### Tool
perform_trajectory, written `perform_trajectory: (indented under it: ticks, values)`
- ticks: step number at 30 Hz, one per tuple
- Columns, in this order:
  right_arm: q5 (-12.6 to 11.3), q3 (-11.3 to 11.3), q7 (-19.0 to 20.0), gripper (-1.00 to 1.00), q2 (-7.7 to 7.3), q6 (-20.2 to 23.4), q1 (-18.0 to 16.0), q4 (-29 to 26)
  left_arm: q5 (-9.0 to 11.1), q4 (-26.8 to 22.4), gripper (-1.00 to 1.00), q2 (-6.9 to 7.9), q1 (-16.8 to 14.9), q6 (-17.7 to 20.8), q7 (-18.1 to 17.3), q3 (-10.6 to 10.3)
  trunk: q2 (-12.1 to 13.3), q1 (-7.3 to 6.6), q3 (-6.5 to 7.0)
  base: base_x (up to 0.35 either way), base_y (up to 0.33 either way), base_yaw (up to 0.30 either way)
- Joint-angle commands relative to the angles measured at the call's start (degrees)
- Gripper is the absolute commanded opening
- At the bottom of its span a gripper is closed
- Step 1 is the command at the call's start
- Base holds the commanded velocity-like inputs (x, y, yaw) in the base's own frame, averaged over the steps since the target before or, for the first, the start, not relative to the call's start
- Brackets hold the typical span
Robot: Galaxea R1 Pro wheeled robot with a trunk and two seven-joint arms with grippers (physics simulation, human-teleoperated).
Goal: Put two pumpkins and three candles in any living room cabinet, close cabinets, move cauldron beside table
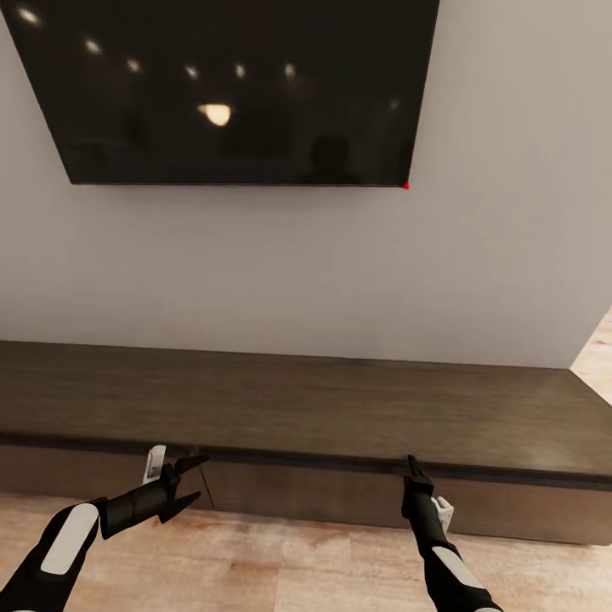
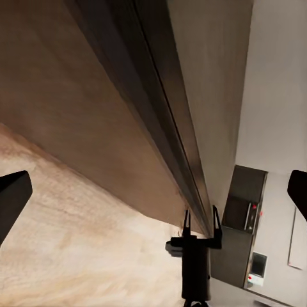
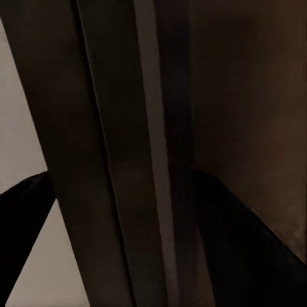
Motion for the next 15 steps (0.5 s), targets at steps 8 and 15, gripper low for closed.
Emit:
perform_trajectory:
  ticks: [8, 15]
  values:
    - [-0.08, -0.06, -0.13, -1.0, -0.02, 0.01, 0.04, 0.07, -0.1, -0.01, 1.0, 0.0, 0.0, -0.05, 0.0, -0.01, 0.0, 0.0, -0.01, -0.014, 0.0, 0.0]
    - [-0.08, -0.06, -0.13, -1.0, -0.02, 0.01, 0.07, 0.07, -0.16, -0.01, 1.0, 0.0, 0.0, -0.06, 0.0, -0.03, 0.0, 0.0, -0.01, -0.036, 0.0, 0.0]
